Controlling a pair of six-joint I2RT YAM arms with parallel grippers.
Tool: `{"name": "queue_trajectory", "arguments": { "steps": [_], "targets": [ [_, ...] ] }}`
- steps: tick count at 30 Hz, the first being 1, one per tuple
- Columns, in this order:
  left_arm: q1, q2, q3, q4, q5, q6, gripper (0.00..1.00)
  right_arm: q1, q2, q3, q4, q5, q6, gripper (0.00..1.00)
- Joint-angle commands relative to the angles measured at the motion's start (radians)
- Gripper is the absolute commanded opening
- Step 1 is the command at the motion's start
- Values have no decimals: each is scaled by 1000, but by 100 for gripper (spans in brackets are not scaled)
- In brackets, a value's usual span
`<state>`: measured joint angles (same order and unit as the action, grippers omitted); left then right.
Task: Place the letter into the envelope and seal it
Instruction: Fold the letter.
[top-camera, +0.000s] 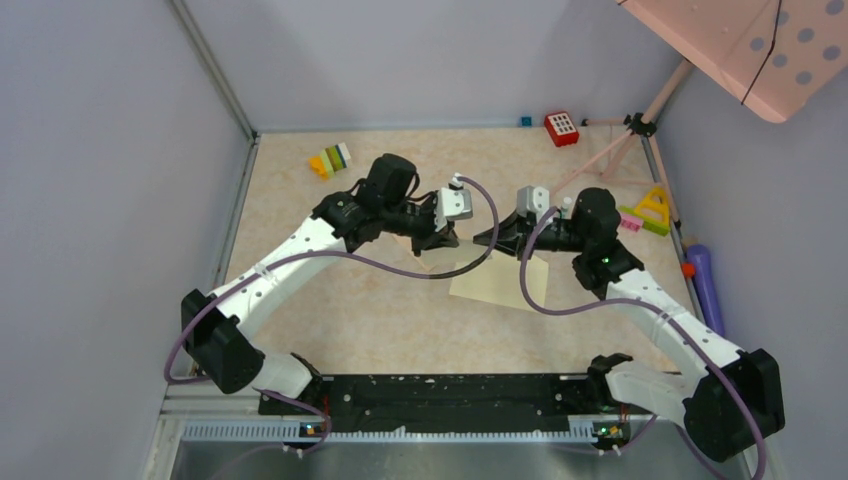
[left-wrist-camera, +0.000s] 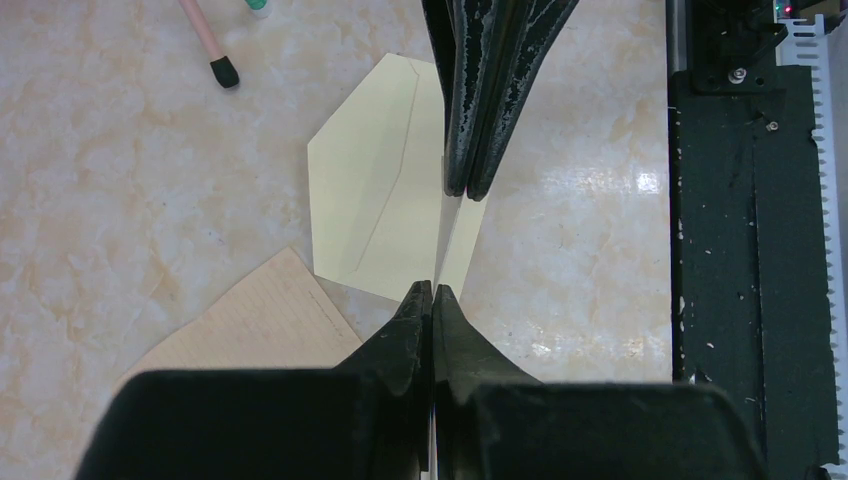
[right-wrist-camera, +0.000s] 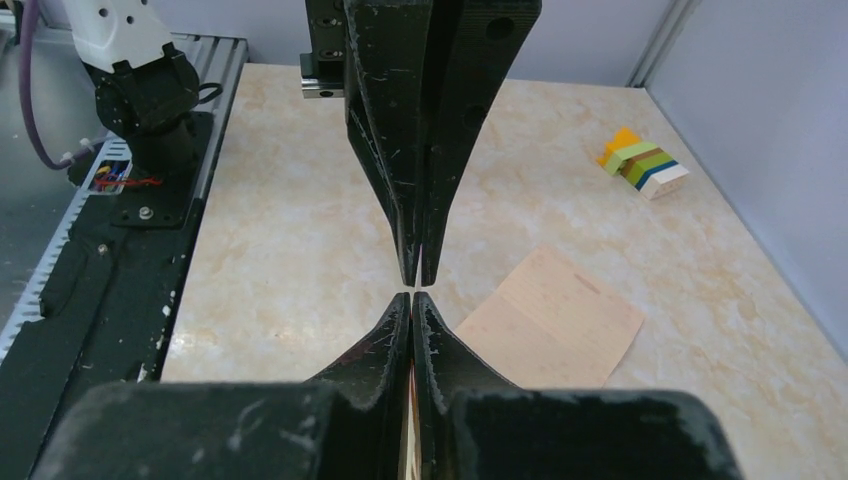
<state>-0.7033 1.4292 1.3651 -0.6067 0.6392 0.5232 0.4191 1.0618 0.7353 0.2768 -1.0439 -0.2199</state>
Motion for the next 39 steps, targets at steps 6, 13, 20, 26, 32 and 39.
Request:
{"name": "queue_trajectory", "arguments": {
  "steps": [6, 13, 20, 26, 32, 39],
  "targets": [
    [-7, -22, 26, -3, 29, 10, 13, 8, -7, 22, -11, -16, -28, 0],
    [-7, -2, 67, -2, 56, -30, 52, 7, -13, 26, -8, 29, -16, 0],
    [-30, 61, 131, -1, 44, -67, 47, 7, -13, 22, 4, 33, -1, 0],
    [-57, 98, 155, -17, 9, -58, 14, 7, -22, 21, -1, 50, -8, 0],
    [-58, 79, 136, -20, -26, -41, 0, 7, -28, 19, -8, 61, -21, 0],
    [-58, 38, 103, -24, -74, -8, 27, 8, -31, 21, -13, 72, -24, 0]
  ]
}}
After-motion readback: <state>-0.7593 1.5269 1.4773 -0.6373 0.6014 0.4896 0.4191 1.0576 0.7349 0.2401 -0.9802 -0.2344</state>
